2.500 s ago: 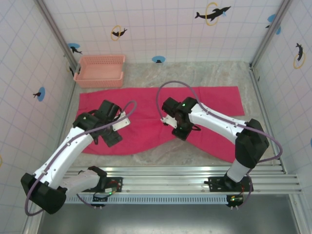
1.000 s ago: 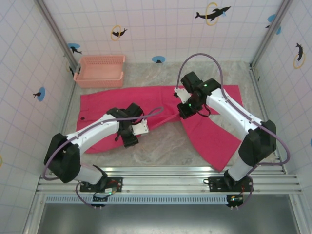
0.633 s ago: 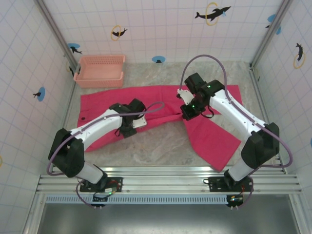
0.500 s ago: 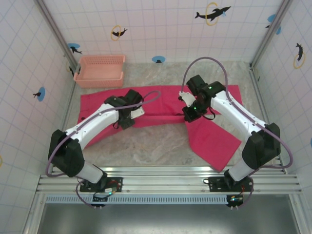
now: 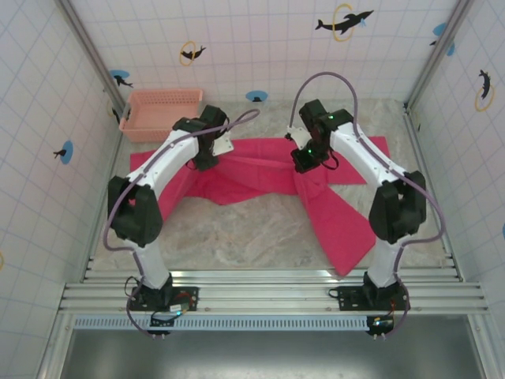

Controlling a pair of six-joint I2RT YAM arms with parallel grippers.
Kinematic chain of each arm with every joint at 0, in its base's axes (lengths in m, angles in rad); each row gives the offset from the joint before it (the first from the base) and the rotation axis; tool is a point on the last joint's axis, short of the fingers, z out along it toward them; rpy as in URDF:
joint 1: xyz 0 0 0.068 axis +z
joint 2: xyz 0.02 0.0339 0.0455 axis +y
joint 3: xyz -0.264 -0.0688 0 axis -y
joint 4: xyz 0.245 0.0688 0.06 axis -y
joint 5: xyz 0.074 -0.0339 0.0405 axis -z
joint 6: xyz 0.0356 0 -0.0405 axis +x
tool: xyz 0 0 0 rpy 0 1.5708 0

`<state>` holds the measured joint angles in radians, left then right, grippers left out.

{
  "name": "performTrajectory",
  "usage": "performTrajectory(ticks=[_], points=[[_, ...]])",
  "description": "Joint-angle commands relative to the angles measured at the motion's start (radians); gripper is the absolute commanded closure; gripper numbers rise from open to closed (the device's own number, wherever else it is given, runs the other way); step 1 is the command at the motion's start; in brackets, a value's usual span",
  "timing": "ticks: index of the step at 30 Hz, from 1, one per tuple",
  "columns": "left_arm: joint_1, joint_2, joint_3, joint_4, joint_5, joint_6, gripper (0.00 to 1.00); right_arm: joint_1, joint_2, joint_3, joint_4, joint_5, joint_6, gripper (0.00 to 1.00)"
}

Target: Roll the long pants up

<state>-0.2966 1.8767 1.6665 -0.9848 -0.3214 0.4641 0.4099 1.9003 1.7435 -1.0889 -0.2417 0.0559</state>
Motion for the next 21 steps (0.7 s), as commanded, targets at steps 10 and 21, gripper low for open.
performTrajectory(ticks=[10,21], points=[[0.125,0.342,0.371,-0.043,-0.141,0.007,0.97,-0.114,0.435,0.567,-0.256,0.241,-0.027,1.00],[0.125,0.614,0.541,-0.039,-0.140,-0.085,0.33,-0.122,0.582,0.748,-0.193,0.298,0.000,0.34]])
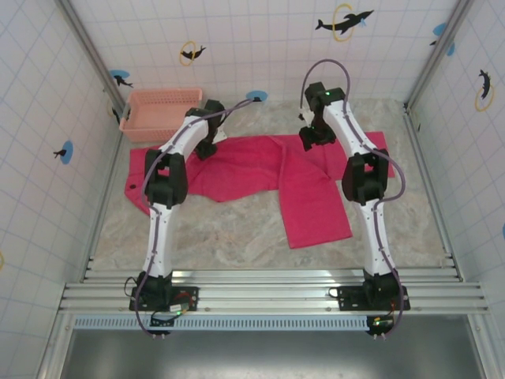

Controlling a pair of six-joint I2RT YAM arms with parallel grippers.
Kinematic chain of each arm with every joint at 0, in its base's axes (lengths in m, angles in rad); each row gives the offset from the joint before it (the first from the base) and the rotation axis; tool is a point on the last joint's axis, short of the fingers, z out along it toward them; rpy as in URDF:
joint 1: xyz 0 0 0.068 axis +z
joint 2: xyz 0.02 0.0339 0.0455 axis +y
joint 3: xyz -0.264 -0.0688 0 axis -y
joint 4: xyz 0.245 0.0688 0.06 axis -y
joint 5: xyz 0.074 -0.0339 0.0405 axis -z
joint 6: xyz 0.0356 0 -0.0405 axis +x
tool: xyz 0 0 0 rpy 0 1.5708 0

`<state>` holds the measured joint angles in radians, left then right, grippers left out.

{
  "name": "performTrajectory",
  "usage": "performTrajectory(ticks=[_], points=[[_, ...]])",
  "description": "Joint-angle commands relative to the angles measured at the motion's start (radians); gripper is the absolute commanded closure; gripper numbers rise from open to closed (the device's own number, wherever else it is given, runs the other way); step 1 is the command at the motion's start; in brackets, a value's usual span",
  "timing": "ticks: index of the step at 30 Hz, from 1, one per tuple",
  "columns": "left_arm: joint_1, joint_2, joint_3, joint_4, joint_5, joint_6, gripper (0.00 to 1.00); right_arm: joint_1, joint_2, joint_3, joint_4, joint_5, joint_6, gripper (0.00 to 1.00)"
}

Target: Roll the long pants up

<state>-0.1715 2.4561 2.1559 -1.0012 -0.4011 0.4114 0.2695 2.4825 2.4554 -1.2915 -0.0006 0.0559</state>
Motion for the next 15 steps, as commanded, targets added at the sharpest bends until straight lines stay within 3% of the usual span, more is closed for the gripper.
performTrajectory(ticks=[1,5,7,8,15], points=[[0.000,0.046,0.058,-0.019,-0.068,-0.034,0.30,0.020,-0.006,0.037,0.023,0.071,-0.001,0.33],[-0.001,0.059,0.098,-0.018,-0.057,-0.058,0.15,0.034,-0.089,0.022,0.013,0.128,-0.032,0.31],[-0.001,0.048,0.108,-0.020,-0.026,-0.076,0.13,0.052,-0.192,-0.085,0.007,0.156,-0.044,0.31],[-0.001,0.041,0.113,-0.023,-0.015,-0.086,0.04,0.065,-0.274,-0.175,0.020,0.140,-0.043,0.31],[-0.027,0.009,0.087,-0.034,-0.024,-0.108,0.03,0.272,-0.725,-0.926,0.174,0.032,0.151,0.30]])
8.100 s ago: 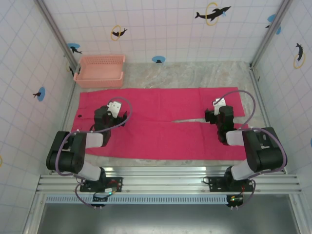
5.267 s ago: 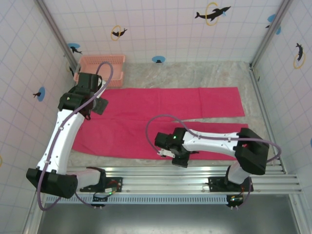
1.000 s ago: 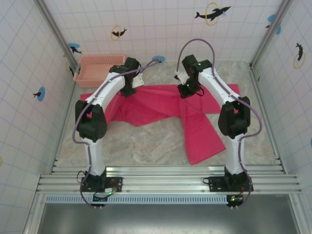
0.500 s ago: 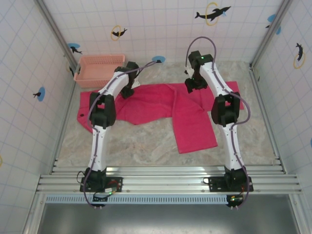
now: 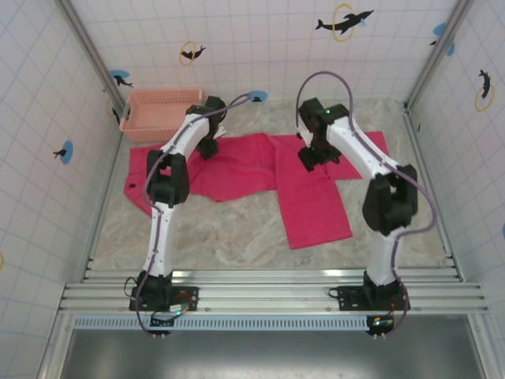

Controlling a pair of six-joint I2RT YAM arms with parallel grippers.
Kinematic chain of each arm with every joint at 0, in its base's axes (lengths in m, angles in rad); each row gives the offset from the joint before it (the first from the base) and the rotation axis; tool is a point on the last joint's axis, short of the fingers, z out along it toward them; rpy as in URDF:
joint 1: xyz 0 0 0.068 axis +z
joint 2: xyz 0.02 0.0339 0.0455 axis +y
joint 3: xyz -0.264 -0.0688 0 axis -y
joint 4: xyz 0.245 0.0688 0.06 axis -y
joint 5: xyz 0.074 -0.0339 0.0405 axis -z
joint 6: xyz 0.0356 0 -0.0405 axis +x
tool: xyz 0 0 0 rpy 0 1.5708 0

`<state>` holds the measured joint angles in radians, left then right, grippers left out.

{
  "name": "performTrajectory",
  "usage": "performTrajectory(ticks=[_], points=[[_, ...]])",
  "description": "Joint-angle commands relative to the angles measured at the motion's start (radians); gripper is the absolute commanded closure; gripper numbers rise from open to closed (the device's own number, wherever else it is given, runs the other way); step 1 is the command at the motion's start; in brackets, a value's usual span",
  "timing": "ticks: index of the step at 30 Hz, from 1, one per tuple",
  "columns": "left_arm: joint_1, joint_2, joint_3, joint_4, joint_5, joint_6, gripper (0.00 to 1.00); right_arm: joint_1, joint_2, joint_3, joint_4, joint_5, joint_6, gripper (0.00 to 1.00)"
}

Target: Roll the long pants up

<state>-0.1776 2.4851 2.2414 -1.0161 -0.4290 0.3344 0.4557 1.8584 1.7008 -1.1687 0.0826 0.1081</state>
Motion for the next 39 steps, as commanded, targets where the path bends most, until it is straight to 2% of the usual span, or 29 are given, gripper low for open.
performTrajectory(ticks=[1,7,13,17,21,27,28,31,33,35,39], points=[[-0.020,-0.025,0.001,-0.018,0.005,-0.032,0.03,0.124,-0.127,-0.234,0.067,-0.065,0.126,0.30],[-0.031,-0.045,0.001,-0.021,0.034,-0.038,0.03,0.337,-0.171,-0.461,0.181,-0.109,0.295,0.30],[-0.039,-0.054,-0.024,-0.016,0.027,-0.031,0.03,0.393,-0.110,-0.544,0.250,-0.106,0.334,0.32],[-0.039,-0.075,-0.045,-0.012,0.018,-0.024,0.03,0.405,-0.064,-0.569,0.265,-0.112,0.336,0.38],[-0.039,-0.092,-0.064,-0.010,0.019,-0.020,0.03,0.411,-0.001,-0.586,0.276,-0.114,0.336,0.52],[-0.039,-0.118,-0.090,-0.014,0.024,-0.026,0.03,0.401,0.005,-0.572,0.232,-0.048,0.311,0.86],[-0.038,-0.119,-0.097,-0.015,0.027,-0.029,0.03,0.392,-0.025,-0.562,0.202,-0.023,0.302,0.90],[-0.042,-0.175,-0.127,-0.017,0.016,-0.027,0.03,0.314,-0.154,-0.484,0.072,0.052,0.263,0.92],[-0.045,-0.199,-0.147,-0.015,0.018,-0.024,0.03,0.212,-0.239,-0.406,-0.006,0.091,0.223,0.91],[-0.049,-0.222,-0.168,-0.011,0.027,-0.022,0.03,0.070,-0.306,-0.331,-0.042,0.103,0.182,0.91],[-0.054,-0.246,-0.191,-0.016,0.026,-0.015,0.03,-0.162,-0.295,-0.216,-0.044,0.102,0.076,0.90]])
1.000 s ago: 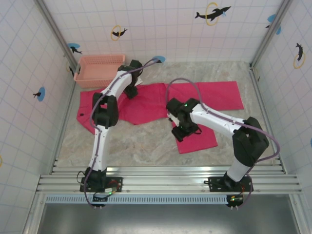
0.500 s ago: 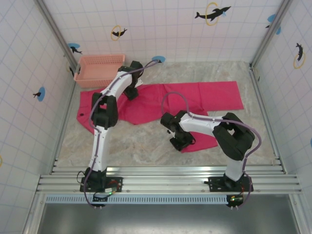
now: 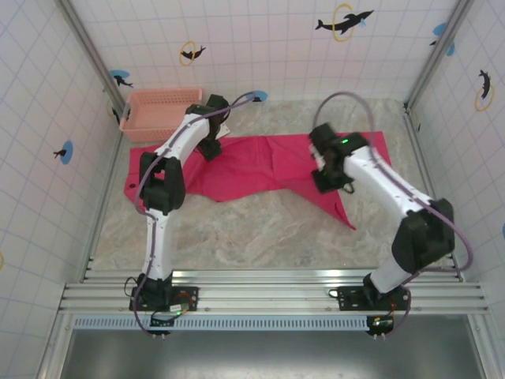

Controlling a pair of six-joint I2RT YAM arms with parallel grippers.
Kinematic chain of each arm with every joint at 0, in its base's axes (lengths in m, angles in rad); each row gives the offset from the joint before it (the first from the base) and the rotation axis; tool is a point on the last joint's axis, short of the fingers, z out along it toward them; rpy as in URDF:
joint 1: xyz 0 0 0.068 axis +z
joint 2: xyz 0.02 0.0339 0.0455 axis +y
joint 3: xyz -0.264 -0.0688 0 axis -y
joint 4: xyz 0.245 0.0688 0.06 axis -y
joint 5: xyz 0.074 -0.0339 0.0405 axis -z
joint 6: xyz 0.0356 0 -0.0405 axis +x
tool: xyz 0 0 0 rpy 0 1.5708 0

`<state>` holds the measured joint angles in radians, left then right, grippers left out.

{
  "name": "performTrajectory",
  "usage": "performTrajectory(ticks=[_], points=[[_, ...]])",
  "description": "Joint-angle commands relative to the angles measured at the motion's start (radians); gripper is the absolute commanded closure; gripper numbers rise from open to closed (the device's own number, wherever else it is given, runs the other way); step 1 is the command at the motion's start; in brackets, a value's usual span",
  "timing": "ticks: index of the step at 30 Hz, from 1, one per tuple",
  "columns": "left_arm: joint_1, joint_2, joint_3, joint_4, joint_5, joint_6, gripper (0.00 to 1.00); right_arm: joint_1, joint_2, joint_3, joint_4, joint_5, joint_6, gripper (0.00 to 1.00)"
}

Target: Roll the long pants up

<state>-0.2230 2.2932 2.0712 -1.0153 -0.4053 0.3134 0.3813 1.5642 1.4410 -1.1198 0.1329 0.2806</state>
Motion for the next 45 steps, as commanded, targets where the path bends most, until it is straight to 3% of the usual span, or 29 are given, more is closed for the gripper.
performTrajectory(ticks=[1,8,16,25,27,29,31,37,45], points=[[-0.011,-0.060,-0.030,-0.018,0.000,0.008,0.03,-0.133,0.026,0.075,-0.082,0.061,-0.122,0.90],[-0.017,-0.093,-0.083,-0.022,0.003,0.014,0.03,-0.349,0.306,0.300,0.028,0.061,-0.157,0.90],[-0.019,-0.128,-0.155,-0.011,-0.008,0.044,0.03,-0.408,0.654,0.689,0.029,0.144,-0.178,0.90],[-0.015,-0.171,-0.232,-0.003,-0.003,0.067,0.03,-0.452,0.919,1.094,-0.037,0.223,-0.181,0.84],[-0.011,-0.179,-0.242,-0.004,-0.013,0.071,0.03,-0.453,0.968,1.137,-0.041,0.247,-0.165,0.70],[-0.008,-0.199,-0.262,0.000,-0.034,0.081,0.03,-0.452,1.011,1.163,-0.037,0.245,-0.136,0.41],[-0.008,-0.232,-0.299,0.011,-0.054,0.098,0.03,-0.451,1.036,1.179,-0.033,0.209,-0.096,0.33],[-0.008,-0.418,-0.516,0.022,-0.128,0.095,0.03,-0.427,0.957,1.125,-0.030,0.130,-0.035,0.32],[-0.011,-0.502,-0.764,-0.062,-0.098,-0.099,0.11,-0.415,0.788,0.946,0.001,0.057,-0.071,0.33]])
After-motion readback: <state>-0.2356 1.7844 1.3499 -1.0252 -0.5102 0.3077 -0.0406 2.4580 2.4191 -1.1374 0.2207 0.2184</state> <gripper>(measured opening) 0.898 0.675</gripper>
